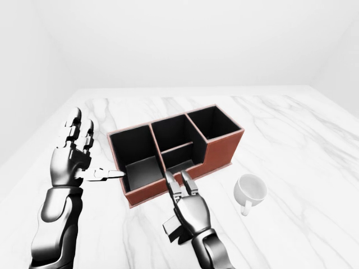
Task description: Pick up the book and place it in the front compartment of the caddy.
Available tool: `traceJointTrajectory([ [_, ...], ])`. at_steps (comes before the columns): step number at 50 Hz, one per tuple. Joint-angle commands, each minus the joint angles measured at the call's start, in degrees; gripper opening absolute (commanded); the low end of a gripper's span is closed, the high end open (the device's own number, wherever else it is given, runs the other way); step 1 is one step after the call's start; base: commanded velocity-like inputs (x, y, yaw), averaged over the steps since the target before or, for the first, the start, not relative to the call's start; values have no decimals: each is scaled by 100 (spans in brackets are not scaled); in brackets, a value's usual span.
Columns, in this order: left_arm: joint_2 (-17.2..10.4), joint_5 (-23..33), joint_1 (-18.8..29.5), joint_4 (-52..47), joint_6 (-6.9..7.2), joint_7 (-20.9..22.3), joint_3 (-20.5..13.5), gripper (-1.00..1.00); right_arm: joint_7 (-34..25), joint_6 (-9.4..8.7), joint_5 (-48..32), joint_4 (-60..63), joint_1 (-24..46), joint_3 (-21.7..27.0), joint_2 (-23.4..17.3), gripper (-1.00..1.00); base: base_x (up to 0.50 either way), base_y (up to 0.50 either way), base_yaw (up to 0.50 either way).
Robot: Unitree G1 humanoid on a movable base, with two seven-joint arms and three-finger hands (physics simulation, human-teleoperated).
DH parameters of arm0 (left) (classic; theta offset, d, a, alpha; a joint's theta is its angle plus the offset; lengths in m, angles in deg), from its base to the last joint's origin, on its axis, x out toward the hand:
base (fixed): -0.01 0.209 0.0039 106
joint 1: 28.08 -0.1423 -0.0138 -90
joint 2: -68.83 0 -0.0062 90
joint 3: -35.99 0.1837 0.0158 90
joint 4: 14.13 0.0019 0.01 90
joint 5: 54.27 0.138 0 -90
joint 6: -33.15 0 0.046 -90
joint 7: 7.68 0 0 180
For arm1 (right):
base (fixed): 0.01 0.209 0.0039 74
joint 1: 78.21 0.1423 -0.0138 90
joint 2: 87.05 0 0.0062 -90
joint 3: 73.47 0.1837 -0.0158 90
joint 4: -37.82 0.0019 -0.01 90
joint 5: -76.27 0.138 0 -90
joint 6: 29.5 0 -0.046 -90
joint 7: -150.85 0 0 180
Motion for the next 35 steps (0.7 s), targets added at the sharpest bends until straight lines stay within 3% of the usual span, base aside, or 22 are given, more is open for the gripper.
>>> traceJointTrajectory([
  [1,-8,-10,12,-15,0,-1,-10,100,87,0,-20,-150,22,-31,-15,100,0,0,0],
  [27,-7,3,14,37,0,-4,-7,100,227,0,-55,-306,-87,-51,-68,100,0,0,0],
  [28,-4,6,11,37,0,-4,-1,100,210,0,-47,-270,-112,-57,-74,-50,0,0,0],
  [29,-4,6,9,32,0,-5,1,100,192,0,-35,-229,-141,-67,-84,-100,0,0,0],
  [35,-5,0,15,42,0,-8,-7,100,25,0,-37,165,-306,-145,-111,-100,0,0,0],
])
